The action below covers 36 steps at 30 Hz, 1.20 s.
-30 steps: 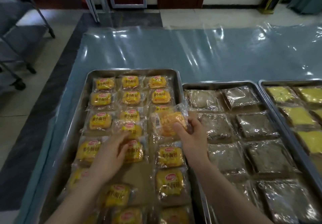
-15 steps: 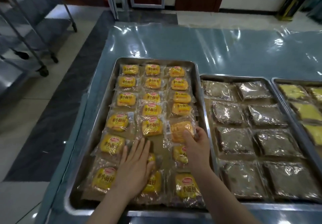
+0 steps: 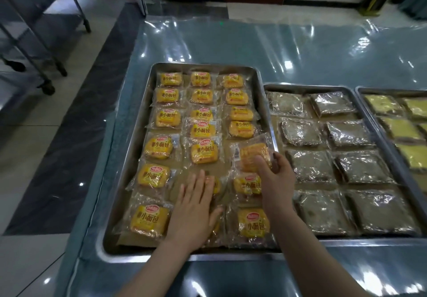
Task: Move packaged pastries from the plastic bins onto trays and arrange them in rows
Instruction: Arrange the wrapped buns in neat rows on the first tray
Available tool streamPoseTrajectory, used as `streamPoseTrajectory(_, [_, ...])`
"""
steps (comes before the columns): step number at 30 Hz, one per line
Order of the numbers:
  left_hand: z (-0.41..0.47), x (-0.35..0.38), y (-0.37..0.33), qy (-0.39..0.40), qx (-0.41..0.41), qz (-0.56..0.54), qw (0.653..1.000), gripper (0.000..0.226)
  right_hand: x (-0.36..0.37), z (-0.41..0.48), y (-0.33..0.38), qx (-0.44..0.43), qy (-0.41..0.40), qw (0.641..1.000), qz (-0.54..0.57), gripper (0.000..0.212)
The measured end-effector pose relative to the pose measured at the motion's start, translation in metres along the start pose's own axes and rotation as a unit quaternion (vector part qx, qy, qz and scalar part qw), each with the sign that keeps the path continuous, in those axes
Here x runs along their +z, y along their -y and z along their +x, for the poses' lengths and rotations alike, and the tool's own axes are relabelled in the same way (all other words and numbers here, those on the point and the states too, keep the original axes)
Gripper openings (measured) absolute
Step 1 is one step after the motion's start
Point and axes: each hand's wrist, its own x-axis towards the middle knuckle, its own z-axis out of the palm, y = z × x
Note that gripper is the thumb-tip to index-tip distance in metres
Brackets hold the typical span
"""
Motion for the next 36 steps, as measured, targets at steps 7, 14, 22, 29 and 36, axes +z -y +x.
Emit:
streamPoseTrajectory(7, [-0.009, 0.002, 0.008, 0.066, 0.064, 0.027, 0.995, 0.073, 0.009, -0.005, -0.003, -0.109, -0.036, 0.988, -0.1, 0.007])
streamPoseTrajectory(14, [-0.01, -0.005, 0.015, 0.083, 0.07, -0.038, 0.993, 0.085, 0.037, 0.0, -0.002, -0.265, 0.037, 0.931, -0.249, 0.031])
streamPoseTrajectory(22, [0.013, -0.048, 0.007, -0.172, 0.069, -0.082, 0.979, 0.104, 0.042, -0.005, 0.004, 0.002, 0.097, 0.993, -0.066, 0.031])
streamPoseTrajectory(29, [0.023, -0.061, 0.014, -0.191, -0.061, -0.408, 0.891, 0.028, 0.03, -0.002, 0.011, 0.009, 0.262, 0.96, -0.093, 0.023])
streamPoseTrajectory(36, [0.032, -0.066, 0.025, -0.179, -0.224, -0.514, 0.808, 0.019, 0.02, 0.009, 0.003, -0.032, 0.236, 0.926, -0.292, 0.038])
